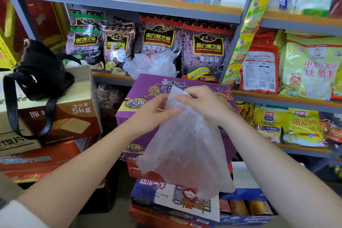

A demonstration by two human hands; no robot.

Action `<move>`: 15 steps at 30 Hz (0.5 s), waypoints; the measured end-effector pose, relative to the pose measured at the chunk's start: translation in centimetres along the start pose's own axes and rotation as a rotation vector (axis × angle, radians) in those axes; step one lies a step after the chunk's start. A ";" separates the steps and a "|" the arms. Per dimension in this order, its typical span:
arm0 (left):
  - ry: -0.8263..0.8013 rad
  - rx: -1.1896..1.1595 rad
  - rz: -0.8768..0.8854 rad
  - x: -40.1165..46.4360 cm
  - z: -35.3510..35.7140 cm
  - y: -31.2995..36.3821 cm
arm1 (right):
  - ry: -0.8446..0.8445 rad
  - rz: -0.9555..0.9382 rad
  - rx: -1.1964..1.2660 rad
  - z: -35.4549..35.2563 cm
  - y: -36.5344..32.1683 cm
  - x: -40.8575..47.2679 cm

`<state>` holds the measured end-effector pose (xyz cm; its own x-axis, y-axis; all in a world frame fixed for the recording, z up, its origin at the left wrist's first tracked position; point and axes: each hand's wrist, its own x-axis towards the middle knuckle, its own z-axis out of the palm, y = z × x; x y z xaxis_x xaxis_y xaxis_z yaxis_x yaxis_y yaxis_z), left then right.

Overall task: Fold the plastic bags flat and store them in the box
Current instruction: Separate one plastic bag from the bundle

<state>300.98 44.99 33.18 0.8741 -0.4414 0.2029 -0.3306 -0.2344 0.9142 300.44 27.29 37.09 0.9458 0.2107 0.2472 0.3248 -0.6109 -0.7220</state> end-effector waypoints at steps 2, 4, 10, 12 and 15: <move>0.021 0.178 0.037 0.6 0.5 0.2 | 0.013 0.014 0.029 0.2 -0.2 0.2; 0.114 0.149 0.055 0.7 0.4 0.0 | -0.036 0.056 0.027 0.0 0.3 0.0; 0.483 0.113 -0.066 1.0 -2.5 -3.1 | -0.425 0.246 0.219 0.3 1.9 -1.8; 0.522 0.074 -0.081 0.9 -3.4 -3.9 | -0.460 0.213 0.180 0.9 2.2 -1.8; 0.596 0.008 -0.108 0.6 -4.7 -4.9 | -0.366 0.227 0.143 2.1 2.9 -1.2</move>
<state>304.80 49.92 30.46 0.9509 0.1459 0.2729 -0.2297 -0.2584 0.9383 300.24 26.88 33.37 0.9219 0.3557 -0.1537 0.0817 -0.5663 -0.8201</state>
